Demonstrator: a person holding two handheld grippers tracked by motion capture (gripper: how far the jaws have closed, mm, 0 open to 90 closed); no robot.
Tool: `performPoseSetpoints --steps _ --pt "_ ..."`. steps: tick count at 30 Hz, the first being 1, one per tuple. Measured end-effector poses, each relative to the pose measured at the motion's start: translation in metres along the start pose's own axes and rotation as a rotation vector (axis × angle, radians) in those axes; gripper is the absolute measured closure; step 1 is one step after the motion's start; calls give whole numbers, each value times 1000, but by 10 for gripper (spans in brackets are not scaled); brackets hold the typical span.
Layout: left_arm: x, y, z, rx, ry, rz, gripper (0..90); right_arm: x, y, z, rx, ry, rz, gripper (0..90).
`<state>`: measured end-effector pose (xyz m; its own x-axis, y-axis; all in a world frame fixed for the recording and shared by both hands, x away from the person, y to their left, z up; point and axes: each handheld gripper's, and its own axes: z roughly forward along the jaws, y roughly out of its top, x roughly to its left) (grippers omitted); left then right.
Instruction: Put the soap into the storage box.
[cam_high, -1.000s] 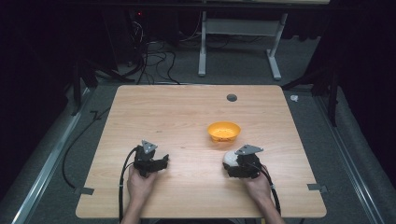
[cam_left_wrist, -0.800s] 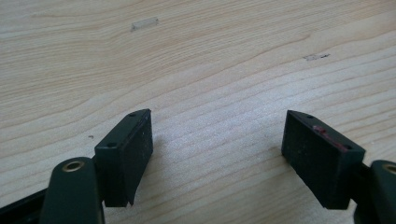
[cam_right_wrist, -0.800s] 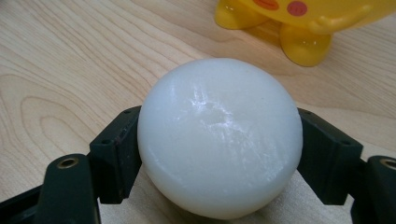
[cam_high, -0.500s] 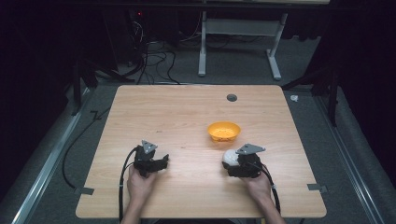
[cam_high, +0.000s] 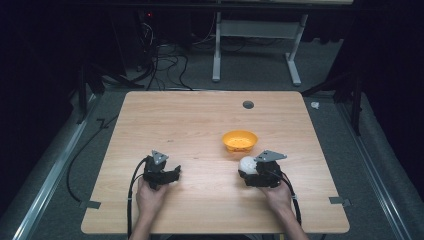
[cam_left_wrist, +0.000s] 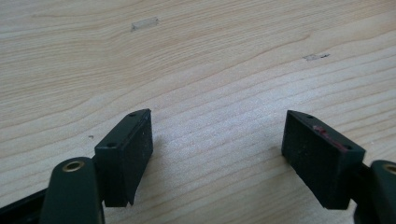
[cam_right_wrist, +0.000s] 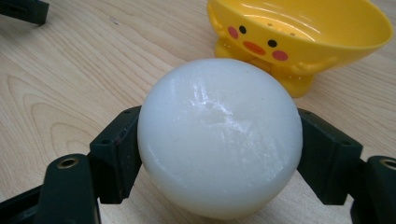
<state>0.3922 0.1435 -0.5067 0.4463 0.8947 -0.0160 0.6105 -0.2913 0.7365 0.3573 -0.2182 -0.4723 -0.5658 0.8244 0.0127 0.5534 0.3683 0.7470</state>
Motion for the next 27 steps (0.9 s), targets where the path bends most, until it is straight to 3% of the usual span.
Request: performPoseSetpoints --steps 27 --pt "0 0 0 -2 0 0 252 -11 21 -15 -42 -1 17 252"
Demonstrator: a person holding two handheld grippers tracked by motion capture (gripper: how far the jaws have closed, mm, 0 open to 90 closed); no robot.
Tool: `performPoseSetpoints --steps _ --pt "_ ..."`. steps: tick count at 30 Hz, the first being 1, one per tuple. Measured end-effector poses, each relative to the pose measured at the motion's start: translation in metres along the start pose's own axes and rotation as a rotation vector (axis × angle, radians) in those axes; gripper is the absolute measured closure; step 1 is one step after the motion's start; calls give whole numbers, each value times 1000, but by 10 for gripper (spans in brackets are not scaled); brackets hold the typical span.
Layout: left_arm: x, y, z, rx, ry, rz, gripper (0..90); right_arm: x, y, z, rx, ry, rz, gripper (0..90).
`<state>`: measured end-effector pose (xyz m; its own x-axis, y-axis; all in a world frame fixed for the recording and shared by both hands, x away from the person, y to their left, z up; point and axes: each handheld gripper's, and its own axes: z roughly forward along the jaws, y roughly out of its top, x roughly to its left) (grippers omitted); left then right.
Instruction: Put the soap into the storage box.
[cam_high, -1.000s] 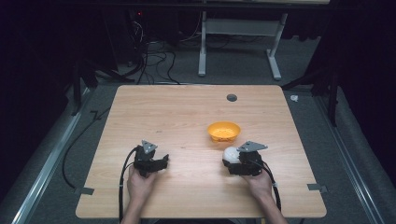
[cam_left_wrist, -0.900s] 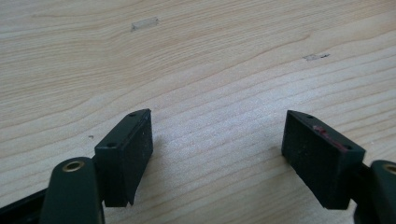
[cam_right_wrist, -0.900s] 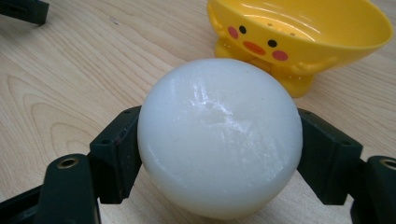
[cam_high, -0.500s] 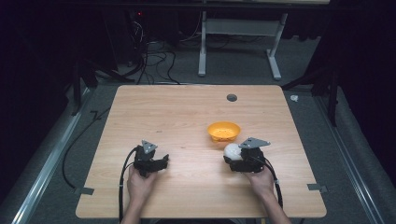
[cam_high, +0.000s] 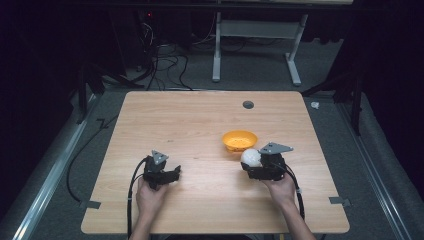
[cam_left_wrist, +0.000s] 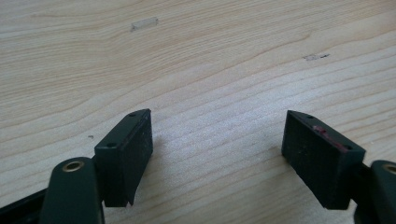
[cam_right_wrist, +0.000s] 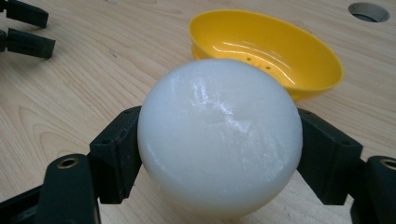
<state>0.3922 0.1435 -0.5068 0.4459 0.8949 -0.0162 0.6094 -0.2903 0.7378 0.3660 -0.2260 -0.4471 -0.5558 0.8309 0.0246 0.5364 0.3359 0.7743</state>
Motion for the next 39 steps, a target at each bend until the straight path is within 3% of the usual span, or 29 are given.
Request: performPoseSetpoints --steps 16,30,39 --pt "0 0 0 2 -1 0 252 -6 20 1 -15 0 -13 252" --pt "0 0 0 0 -1 4 250 -4 42 17 2 7 -34 252" --pt "-1 0 1 -2 2 2 251 -8 49 26 16 21 0 252"
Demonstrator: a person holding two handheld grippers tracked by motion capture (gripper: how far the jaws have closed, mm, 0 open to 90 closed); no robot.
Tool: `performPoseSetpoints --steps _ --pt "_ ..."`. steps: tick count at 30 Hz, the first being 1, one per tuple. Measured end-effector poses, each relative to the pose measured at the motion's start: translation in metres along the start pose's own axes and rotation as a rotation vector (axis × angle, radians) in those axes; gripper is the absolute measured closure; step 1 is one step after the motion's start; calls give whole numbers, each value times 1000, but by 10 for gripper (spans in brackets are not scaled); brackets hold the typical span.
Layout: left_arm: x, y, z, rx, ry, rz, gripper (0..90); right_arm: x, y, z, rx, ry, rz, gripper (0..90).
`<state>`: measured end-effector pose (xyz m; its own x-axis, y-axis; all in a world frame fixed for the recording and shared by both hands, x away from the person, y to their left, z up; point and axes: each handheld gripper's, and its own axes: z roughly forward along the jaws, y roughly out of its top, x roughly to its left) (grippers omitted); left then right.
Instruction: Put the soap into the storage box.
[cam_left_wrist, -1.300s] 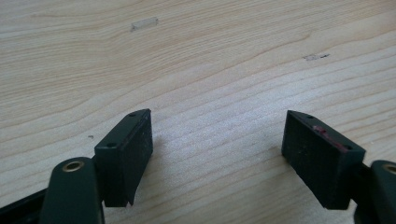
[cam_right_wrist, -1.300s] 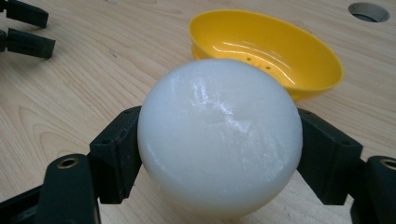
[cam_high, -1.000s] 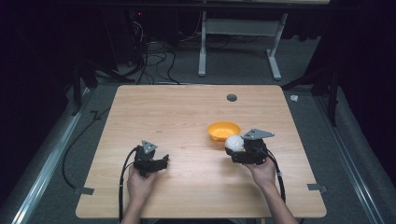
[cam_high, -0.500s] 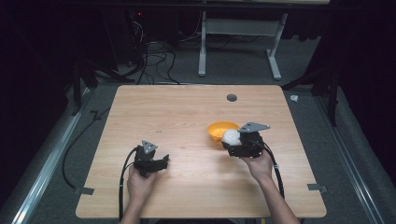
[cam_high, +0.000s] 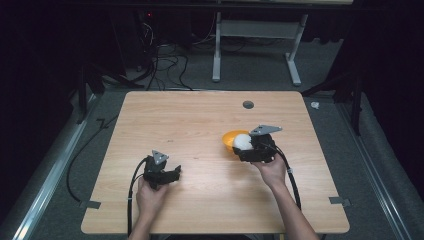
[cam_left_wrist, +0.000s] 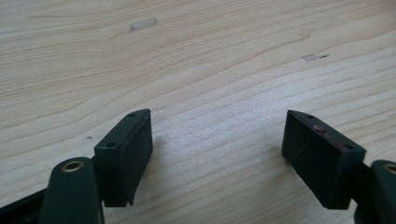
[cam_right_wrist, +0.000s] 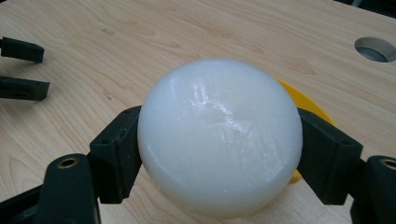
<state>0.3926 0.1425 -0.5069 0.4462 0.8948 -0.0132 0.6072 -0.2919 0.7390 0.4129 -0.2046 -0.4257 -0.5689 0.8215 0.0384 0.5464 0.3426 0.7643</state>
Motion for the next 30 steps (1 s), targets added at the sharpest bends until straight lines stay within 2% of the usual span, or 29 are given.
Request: performPoseSetpoints --steps 5,6,16,21,29,30 --pt "0 0 0 0 0 0 251 -3 3 2 5 -10 -4 252" --pt "0 0 0 0 0 0 251 -5 4 3 -1 -11 9 252" --pt "0 0 0 0 0 0 251 -11 3 15 19 -30 36 253" --pt "0 0 0 0 0 -1 251 -12 4 20 27 -35 38 252" --pt "0 0 0 0 -2 -1 251 -11 15 28 32 -45 26 252" --pt "0 0 0 0 -2 -1 250 -11 17 31 47 -54 22 252"
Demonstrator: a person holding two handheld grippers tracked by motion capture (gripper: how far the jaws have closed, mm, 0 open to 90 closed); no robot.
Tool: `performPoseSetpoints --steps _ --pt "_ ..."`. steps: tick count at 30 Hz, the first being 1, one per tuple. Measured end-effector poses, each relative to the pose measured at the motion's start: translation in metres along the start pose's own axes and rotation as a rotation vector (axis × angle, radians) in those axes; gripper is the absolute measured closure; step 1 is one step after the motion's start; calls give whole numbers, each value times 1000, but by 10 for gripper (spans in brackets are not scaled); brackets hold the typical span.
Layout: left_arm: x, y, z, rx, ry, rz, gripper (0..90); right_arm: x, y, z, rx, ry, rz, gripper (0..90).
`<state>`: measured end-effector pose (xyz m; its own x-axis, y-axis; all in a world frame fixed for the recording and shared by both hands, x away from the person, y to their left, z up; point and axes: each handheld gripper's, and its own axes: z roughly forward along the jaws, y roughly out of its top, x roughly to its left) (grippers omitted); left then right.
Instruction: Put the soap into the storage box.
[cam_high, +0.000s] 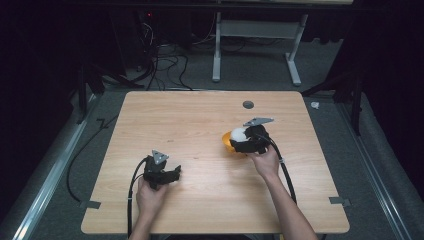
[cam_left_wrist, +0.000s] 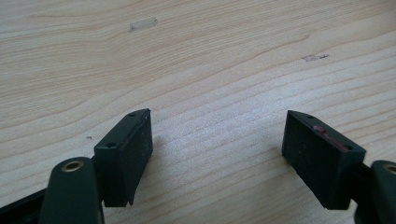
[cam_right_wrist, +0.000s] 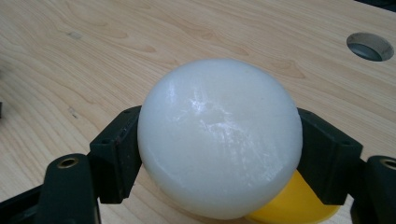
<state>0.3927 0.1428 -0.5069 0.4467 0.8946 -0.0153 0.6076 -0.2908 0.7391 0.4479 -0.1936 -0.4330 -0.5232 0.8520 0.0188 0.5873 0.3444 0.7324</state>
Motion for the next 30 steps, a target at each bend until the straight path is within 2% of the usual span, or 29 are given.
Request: performPoseSetpoints --steps 7,14,30 --pt "0 0 0 1 0 1 249 -1 5 8 11 -19 -2 252" --pt "0 0 0 0 0 1 249 -7 3 13 35 -30 20 252" --pt "0 0 0 0 0 0 249 -14 0 22 62 -30 55 251"
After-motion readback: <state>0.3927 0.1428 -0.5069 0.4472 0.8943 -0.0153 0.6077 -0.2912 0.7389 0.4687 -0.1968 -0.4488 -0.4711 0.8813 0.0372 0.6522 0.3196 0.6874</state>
